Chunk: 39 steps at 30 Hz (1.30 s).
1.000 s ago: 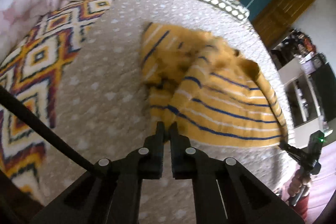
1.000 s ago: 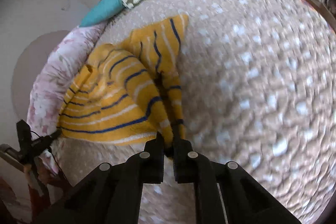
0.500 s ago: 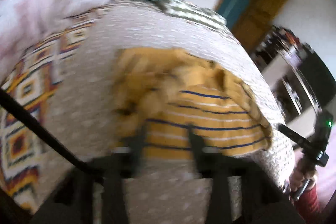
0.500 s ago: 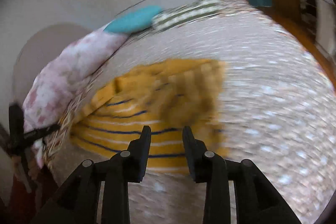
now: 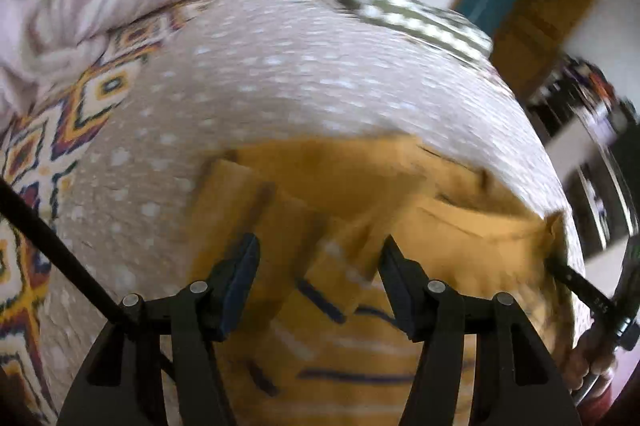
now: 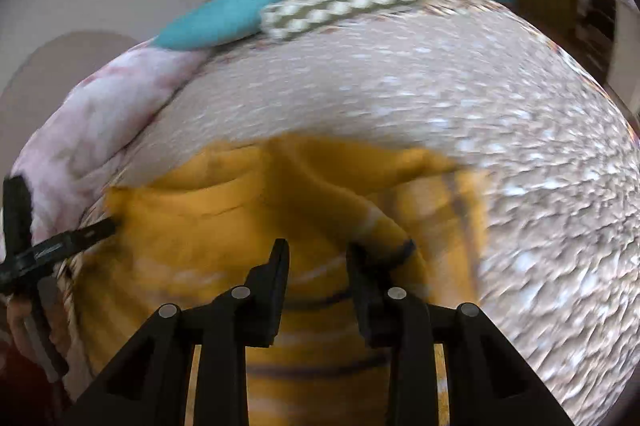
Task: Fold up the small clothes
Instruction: 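Release the hem onto the sweater and open both grippers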
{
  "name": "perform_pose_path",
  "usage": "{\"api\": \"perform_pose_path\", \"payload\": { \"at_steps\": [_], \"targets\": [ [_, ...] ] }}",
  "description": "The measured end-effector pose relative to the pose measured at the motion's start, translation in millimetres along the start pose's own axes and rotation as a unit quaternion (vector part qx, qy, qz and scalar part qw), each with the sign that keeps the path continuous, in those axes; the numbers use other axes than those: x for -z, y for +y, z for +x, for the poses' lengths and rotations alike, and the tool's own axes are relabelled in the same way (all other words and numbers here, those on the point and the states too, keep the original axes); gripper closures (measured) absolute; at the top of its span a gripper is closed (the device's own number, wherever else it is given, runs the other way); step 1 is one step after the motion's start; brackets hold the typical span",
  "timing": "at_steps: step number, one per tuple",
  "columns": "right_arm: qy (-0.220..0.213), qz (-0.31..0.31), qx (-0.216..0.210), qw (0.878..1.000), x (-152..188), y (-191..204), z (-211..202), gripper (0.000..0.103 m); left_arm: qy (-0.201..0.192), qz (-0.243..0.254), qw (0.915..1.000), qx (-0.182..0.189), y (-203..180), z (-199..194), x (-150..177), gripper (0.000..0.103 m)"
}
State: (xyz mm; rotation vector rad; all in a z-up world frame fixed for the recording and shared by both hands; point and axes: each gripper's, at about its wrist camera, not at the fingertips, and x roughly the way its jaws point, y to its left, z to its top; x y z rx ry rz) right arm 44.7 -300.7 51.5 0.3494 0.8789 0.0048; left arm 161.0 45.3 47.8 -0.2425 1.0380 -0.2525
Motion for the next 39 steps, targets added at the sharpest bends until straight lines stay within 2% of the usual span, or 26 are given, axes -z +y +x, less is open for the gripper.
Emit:
{"api": "perform_pose_path", "payload": {
  "at_steps": [2,4,10,13,16,19,24,29,32,34,35,37,39],
  "targets": [
    [0.011,0.019,0.003,1.0,-7,-19,14,0.072,0.009,-0.028,0.9996,-0.002,22,10,-6,0.044],
    [0.013,0.037,-0.011,0.999,-11,-31,22,0.073,0.015,-0.051,0.9984,0.017,37,19,-6,0.044],
    [0.011,0.069,-0.037,0.997,-21,-43,24,0.073,0.014,-0.061,0.9975,0.033,45,19,-9,0.044],
    [0.005,0.079,-0.043,0.996,-25,-45,8,0.072,0.01,-0.075,0.9967,0.031,52,3,-11,0.044],
    [-0.024,0.078,-0.027,0.996,-30,-49,-20,0.064,-0.012,-0.071,0.9973,0.01,57,-30,-10,0.042],
    [-0.042,0.077,-0.022,0.996,-26,-55,-53,0.064,-0.023,-0.064,0.9976,-0.012,59,-60,-4,0.036],
    [-0.047,0.047,-0.007,0.998,7,-50,-96,0.064,-0.02,-0.048,0.9986,0.008,50,-97,32,0.034],
    [-0.025,0.032,-0.04,0.998,58,-40,-105,0.064,0.016,-0.027,0.9994,0.015,36,-86,74,0.033],
    [-0.001,0.055,-0.044,0.998,84,-46,-91,0.064,0.049,-0.053,0.9974,-0.009,44,-62,91,0.033],
    [0.012,0.081,-0.035,0.996,95,-57,-80,0.064,0.064,-0.097,0.9931,-0.019,63,-50,97,0.033],
    [0.016,0.097,-0.032,0.995,99,-65,-76,0.065,0.06,-0.115,0.9915,-0.003,70,-52,98,0.033],
    [0.007,0.126,-0.052,0.991,102,-74,-85,0.064,0.051,-0.141,0.9886,0.015,77,-67,101,0.033],
    [-0.013,0.133,-0.06,0.989,106,-77,-102,0.062,0.039,-0.139,0.9891,0.032,77,-85,107,0.032]
  ]
}}
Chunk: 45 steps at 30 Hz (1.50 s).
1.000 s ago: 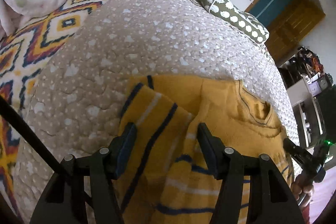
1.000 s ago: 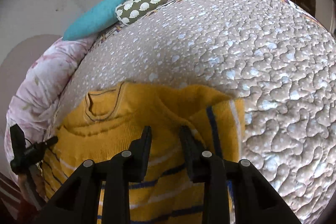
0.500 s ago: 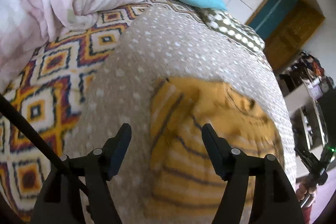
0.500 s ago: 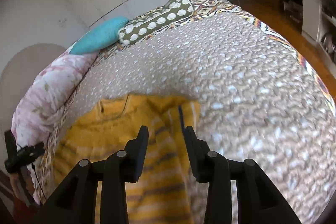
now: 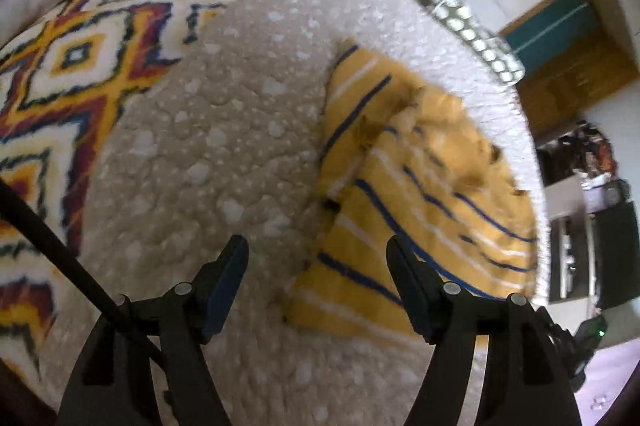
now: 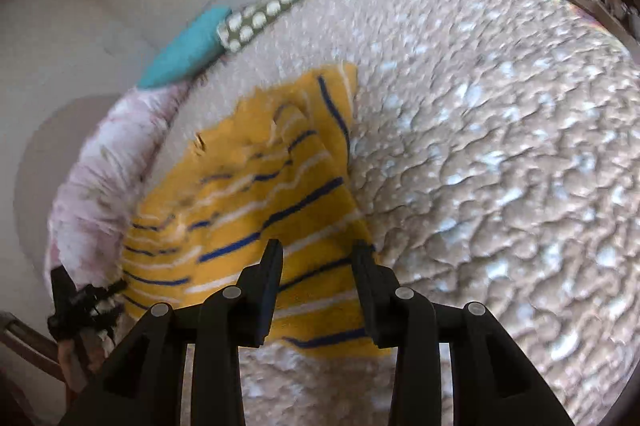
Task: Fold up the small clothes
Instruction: 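Release the hem onto the sweater and open both grippers, then grasp the folded sweater edge with the right gripper and lift it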
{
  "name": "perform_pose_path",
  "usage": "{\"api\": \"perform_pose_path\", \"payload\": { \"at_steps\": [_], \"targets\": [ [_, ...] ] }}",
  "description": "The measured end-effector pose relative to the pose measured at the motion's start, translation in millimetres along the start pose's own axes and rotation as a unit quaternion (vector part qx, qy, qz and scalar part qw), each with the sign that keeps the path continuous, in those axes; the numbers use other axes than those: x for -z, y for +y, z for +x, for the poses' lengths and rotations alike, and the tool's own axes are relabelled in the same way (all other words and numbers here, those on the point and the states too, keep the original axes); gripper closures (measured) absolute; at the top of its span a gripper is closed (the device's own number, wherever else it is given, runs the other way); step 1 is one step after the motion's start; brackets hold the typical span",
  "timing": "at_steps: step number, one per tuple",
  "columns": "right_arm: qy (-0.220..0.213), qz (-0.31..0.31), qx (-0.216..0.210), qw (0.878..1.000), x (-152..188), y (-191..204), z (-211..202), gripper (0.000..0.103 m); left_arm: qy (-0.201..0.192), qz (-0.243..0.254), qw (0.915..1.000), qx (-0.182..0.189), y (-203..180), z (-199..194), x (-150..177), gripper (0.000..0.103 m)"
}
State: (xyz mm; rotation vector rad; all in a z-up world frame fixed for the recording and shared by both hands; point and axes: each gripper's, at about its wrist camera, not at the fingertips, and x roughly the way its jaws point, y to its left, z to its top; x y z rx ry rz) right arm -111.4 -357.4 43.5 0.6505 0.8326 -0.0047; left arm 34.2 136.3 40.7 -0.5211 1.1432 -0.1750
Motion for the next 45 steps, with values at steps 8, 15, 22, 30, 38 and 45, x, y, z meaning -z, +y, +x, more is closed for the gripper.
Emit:
{"api": "perform_pose_path", "payload": {
  "at_steps": [8,15,22,30,38,45],
  "targets": [
    [-0.032,0.014,-0.003,0.999,53,-12,-39,0.059,-0.06,0.08,0.9906,-0.094,-16,-26,66,0.022],
    [-0.035,0.03,0.012,0.999,78,-24,-36,0.059,-0.077,0.124,0.9766,-0.158,-25,2,98,0.013],
    [-0.062,0.05,-0.004,0.997,87,-31,-32,0.054,-0.086,0.147,0.9646,-0.201,-35,17,110,0.001],
    [-0.075,0.049,-0.022,0.996,92,-32,-35,0.05,-0.092,0.152,0.9575,-0.227,-42,21,113,0.0],
    [-0.067,0.042,-0.031,0.996,69,-22,-19,0.048,-0.111,0.153,0.957,-0.22,-41,20,119,0.0],
    [-0.07,0.058,-0.039,0.995,35,-12,15,0.044,-0.103,0.127,0.9702,-0.179,-38,0,119,0.0]
  ]
}}
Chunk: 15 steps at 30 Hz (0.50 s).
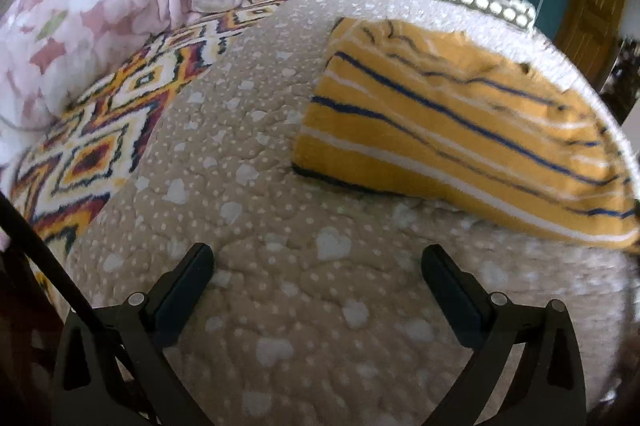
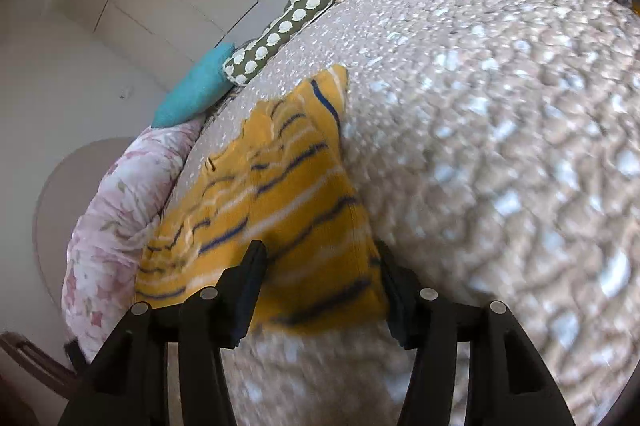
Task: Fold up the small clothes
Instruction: 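Grasp the folded sweater edge with the right gripper and lift it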
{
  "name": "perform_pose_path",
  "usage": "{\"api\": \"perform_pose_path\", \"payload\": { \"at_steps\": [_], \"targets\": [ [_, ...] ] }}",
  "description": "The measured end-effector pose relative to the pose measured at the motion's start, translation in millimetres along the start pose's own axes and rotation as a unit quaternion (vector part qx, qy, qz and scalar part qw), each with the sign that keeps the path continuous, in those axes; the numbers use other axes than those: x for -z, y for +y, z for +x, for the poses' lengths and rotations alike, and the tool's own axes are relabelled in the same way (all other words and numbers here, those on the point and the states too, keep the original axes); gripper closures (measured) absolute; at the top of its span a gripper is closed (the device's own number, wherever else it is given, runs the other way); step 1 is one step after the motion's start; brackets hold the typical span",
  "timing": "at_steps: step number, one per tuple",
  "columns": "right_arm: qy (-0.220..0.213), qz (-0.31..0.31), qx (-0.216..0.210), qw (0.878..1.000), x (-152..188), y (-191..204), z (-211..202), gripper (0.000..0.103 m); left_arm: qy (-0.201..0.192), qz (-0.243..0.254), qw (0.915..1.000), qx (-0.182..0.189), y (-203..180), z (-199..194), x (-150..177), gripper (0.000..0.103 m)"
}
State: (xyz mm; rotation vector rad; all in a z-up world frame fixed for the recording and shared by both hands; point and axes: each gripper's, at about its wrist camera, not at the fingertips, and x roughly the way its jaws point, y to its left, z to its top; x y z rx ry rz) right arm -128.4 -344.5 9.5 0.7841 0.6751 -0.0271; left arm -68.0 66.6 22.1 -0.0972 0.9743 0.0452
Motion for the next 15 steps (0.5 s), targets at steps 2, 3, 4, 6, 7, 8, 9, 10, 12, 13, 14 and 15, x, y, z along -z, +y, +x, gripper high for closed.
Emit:
{"api": "perform_pose_path", "payload": {
  "at_steps": [2,3,4,6,7,8,9,10,12,13,14,15],
  "targets": [
    [-0.001,0.014,-0.006,1.0,-8,3,9,0.044,-0.002,-0.019,0.9993,0.033,5,-13,0,0.0],
    [0.005,0.022,-0.007,1.0,-13,5,15,0.048,-0.002,-0.027,0.9985,0.048,8,-18,0,0.0],
    [0.015,0.031,-0.007,0.999,-18,8,21,0.065,-0.005,-0.034,0.9976,0.061,11,-25,-1,0.0],
    [0.036,0.04,-0.013,0.998,-28,17,29,0.087,-0.018,-0.042,0.9965,0.07,19,-37,-1,0.0],
    [0.037,0.029,0.0,0.999,-31,27,28,0.089,-0.026,-0.044,0.9961,0.072,24,-44,-2,0.0],
    [0.034,0.011,0.013,0.999,-34,39,26,0.089,-0.033,-0.047,0.9957,0.073,30,-49,-3,0.0],
    [0.027,-0.017,0.023,0.999,-37,59,23,0.09,-0.04,-0.051,0.9952,0.073,36,-54,-3,0.0],
    [0.022,-0.045,0.029,0.998,-37,80,22,0.091,-0.048,-0.059,0.9942,0.075,45,-60,-3,0.0],
    [0.018,-0.107,0.037,0.993,-33,127,24,0.091,-0.057,-0.073,0.9925,0.079,59,-65,-5,0.0],
    [0.019,-0.134,0.037,0.99,-29,150,28,0.091,-0.063,-0.082,0.9913,0.082,68,-69,-5,0.0],
    [0.021,-0.16,0.034,0.986,-23,172,33,0.092,-0.068,-0.09,0.9901,0.083,78,-73,-6,0.0],
    [0.027,-0.186,0.029,0.982,-15,197,42,0.092,-0.075,-0.099,0.9886,0.084,88,-78,-5,0.0]
  ]
}}
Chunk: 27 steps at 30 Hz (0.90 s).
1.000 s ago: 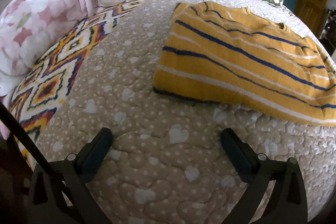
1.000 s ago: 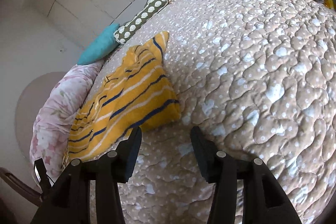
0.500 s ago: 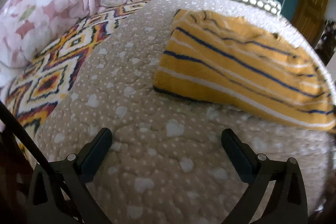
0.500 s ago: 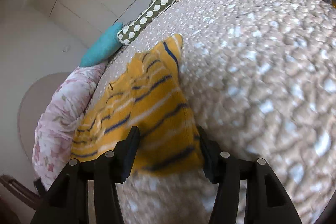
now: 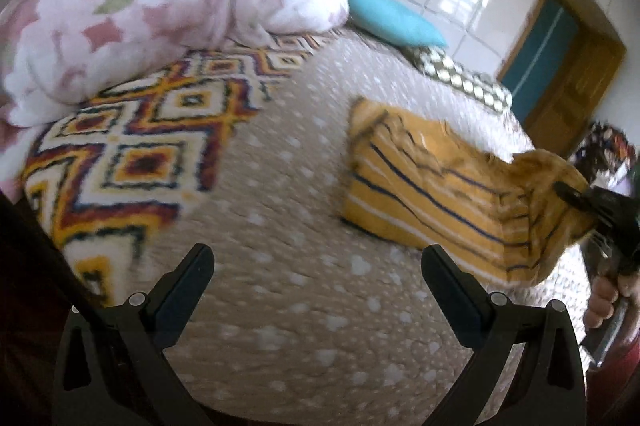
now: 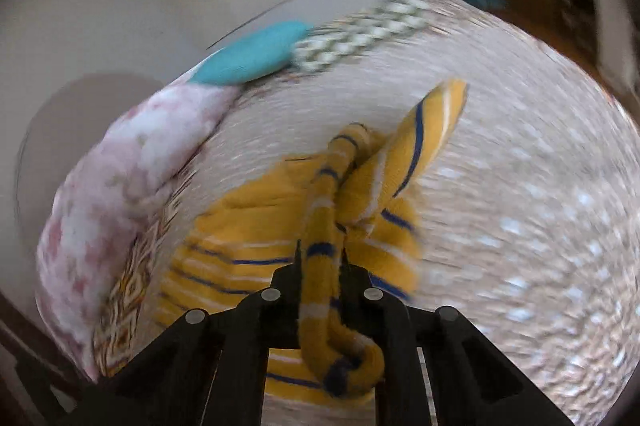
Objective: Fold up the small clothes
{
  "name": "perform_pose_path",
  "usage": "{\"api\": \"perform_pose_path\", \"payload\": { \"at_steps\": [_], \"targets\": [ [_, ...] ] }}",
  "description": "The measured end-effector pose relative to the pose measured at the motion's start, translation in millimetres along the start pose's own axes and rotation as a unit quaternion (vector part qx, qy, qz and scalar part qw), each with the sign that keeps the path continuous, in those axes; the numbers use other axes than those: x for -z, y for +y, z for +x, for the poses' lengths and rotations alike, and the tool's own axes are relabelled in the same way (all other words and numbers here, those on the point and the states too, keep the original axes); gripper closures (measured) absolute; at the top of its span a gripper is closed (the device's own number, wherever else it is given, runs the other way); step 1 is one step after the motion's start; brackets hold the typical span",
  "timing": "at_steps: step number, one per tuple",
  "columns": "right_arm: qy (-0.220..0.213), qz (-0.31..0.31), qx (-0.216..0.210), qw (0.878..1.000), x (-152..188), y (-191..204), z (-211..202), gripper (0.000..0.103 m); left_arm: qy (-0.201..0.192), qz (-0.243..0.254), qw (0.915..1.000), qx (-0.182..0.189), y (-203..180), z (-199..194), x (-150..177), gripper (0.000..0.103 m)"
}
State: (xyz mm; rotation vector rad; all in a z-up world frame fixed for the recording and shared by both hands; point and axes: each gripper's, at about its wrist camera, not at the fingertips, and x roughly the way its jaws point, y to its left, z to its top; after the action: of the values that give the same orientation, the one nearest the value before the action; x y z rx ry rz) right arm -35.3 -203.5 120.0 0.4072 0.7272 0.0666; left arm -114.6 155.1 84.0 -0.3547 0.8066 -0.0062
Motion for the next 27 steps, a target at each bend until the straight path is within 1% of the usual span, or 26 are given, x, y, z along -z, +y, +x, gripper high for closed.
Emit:
{"api": "perform_pose_path", "payload": {
  "at_steps": [3,6,7,8,9,10,11,12,13,14,15,16,18,20,22,24,25,27],
  "targets": [
    [0.024,-0.075,-0.023,0.997,6,79,35,0.093,-0.019,-0.022,0.9996,-0.002,26,-18,-4,0.0],
    [0.064,-0.125,-0.039,0.989,28,140,77,0.093,-0.036,-0.043,0.9983,-0.019,55,-32,-5,0.0],
    [0.077,-0.141,-0.038,0.986,37,156,91,0.093,-0.038,-0.049,0.9978,-0.023,64,-35,-5,0.0],
    [0.094,-0.169,-0.03,0.981,51,176,111,0.093,-0.039,-0.056,0.9973,-0.027,73,-37,-4,0.0],
    [0.106,-0.192,-0.022,0.976,63,187,124,0.093,-0.038,-0.063,0.9969,-0.03,81,-38,-3,0.0],
    [0.123,-0.223,-0.005,0.967,78,201,142,0.093,-0.036,-0.07,0.9964,-0.033,89,-37,-2,0.0],
    [0.127,-0.242,0.011,0.962,87,206,150,0.091,-0.034,-0.076,0.9959,-0.036,95,-37,-1,0.0],
    [0.119,-0.263,0.031,0.957,97,213,156,0.085,-0.033,-0.081,0.9955,-0.038,101,-37,1,0.0],
    [0.106,-0.278,0.04,0.954,103,220,155,0.073,-0.032,-0.086,0.995,-0.039,106,-37,2,0.0],
    [0.104,-0.284,0.034,0.953,107,223,152,0.066,-0.032,-0.092,0.9945,-0.04,111,-37,3,0.0],
    [0.108,-0.286,0.014,0.952,110,227,147,0.052,-0.031,-0.097,0.994,-0.04,114,-37,4,0.0],
    [0.114,-0.288,-0.009,0.951,113,229,141,0.049,-0.03,-0.103,0.9935,-0.037,117,-36,4,0.0],
    [0.124,-0.297,-0.046,0.946,119,235,129,0.049,-0.029,-0.115,0.9925,-0.03,120,-33,4,0.0],
    [0.135,-0.285,-0.079,0.946,122,228,113,0.049,-0.029,-0.114,0.9928,-0.023,116,-34,2,0.0],
    [0.138,-0.258,-0.102,0.951,120,211,93,0.049,-0.029,-0.107,0.9937,-0.017,109,-34,0,0.0],
    [0.137,-0.225,-0.121,0.957,115,186,70,0.049,-0.024,-0.1,0.9947,-0.001,98,-30,-5,0.0],
    [0.134,-0.211,-0.123,0.96,113,174,58,0.049,-0.018,-0.095,0.9952,0.013,90,-26,-8,0.0],
    [0.121,-0.189,-0.114,0.968,106,146,35,0.049,-0.002,-0.079,0.9959,0.043,73,-13,-17,0.0]
  ]
}}
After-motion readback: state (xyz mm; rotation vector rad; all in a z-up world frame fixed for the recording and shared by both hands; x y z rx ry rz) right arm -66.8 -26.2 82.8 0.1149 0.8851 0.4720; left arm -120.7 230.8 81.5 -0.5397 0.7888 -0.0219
